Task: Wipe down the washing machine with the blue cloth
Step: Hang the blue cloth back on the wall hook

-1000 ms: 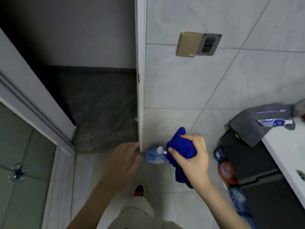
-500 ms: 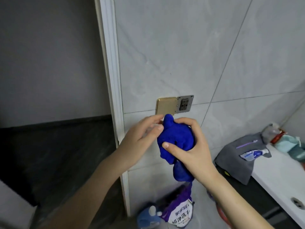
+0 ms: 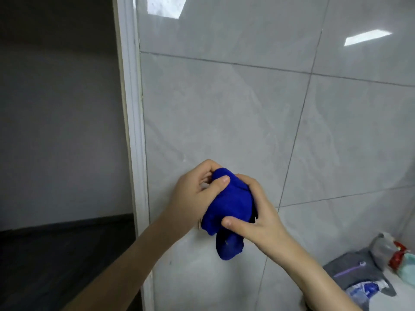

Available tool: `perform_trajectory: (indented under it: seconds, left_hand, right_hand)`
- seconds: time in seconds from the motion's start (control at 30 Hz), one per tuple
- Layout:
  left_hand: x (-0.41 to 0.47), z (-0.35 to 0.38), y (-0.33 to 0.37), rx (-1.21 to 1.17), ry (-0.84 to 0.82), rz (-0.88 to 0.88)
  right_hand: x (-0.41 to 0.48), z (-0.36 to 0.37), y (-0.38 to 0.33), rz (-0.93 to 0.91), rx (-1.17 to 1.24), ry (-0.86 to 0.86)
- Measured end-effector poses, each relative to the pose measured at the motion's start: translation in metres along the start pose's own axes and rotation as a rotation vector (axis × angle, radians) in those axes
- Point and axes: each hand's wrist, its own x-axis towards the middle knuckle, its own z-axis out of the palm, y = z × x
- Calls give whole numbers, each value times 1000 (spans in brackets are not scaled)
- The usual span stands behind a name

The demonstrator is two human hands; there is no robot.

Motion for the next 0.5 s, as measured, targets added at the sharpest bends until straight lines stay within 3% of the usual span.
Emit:
perform_trajectory:
  seconds: [0.1,0.3,0.5]
  left_hand:
    - [27,-7,17,78,12,45]
    - [79,-31,63,300,76,207]
    - [120,-38,90,273,135,241]
  right_hand:
    - [26,-22,-9,-47,102,35]
    - [97,-56,-45,-282,15,157]
    - [164,-77,-87,-482,5,205]
